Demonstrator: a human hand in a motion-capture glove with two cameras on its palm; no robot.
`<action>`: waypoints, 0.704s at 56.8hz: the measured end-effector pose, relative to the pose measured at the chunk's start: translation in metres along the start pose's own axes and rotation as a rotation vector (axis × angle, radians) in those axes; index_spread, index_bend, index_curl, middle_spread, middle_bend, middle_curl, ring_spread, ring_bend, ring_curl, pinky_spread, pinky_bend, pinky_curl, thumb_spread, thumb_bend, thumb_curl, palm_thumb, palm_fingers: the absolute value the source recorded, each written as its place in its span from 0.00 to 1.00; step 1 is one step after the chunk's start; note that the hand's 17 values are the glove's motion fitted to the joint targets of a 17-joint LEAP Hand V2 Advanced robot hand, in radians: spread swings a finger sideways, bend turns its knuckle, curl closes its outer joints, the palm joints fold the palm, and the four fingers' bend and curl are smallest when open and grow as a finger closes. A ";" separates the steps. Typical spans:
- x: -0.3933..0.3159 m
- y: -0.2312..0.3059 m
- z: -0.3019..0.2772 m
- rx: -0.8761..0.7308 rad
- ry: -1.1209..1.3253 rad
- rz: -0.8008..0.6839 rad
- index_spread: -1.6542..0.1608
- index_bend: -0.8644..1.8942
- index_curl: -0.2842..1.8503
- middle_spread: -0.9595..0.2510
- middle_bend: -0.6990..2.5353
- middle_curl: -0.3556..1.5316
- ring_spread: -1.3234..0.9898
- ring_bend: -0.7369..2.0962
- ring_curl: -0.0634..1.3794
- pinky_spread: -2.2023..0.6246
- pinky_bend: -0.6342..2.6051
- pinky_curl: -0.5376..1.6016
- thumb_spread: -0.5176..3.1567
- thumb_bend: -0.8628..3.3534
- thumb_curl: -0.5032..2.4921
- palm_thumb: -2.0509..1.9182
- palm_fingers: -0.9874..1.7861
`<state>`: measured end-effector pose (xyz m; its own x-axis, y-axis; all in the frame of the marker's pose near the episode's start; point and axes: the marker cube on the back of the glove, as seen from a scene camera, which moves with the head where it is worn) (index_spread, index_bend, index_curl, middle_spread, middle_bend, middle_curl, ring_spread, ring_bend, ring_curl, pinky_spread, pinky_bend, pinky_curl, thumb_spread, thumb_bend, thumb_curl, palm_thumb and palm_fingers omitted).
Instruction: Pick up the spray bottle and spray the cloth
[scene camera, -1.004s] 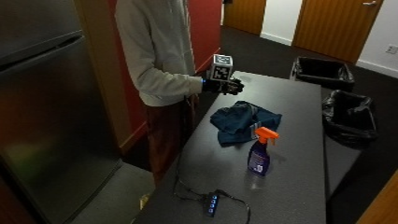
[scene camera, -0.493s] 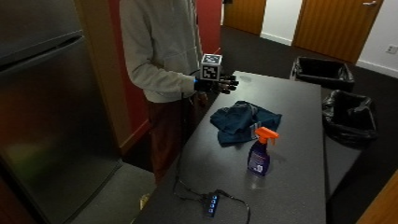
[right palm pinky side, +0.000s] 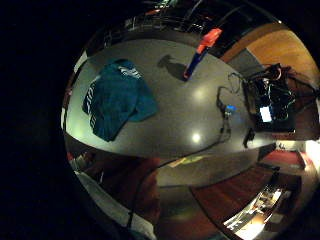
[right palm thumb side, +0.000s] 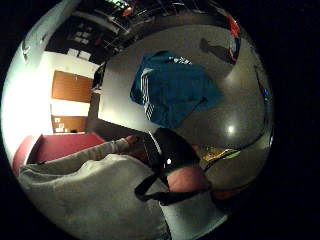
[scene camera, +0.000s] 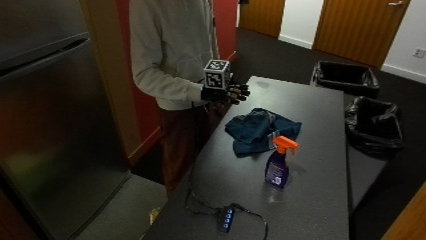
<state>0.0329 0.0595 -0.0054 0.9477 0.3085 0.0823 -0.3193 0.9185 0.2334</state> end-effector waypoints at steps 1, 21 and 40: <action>0.003 0.000 -0.001 0.011 -0.005 0.008 0.66 0.36 0.22 0.77 0.28 0.34 0.59 0.37 0.20 0.86 0.34 0.40 0.42 0.20 0.27 0.64 0.35; 0.054 0.007 0.002 0.149 -0.124 0.181 0.69 0.35 0.21 0.78 0.29 0.36 0.58 0.39 0.23 0.85 0.35 0.41 0.42 0.20 0.27 0.65 0.35; 0.082 -0.015 0.004 0.325 -0.297 0.323 0.72 0.36 0.21 0.78 0.30 0.37 0.58 0.40 0.24 0.85 0.34 0.41 0.42 0.20 0.28 0.65 0.36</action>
<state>0.1152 0.0699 0.0012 0.7746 0.4355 0.4587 -0.6230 0.6503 0.4347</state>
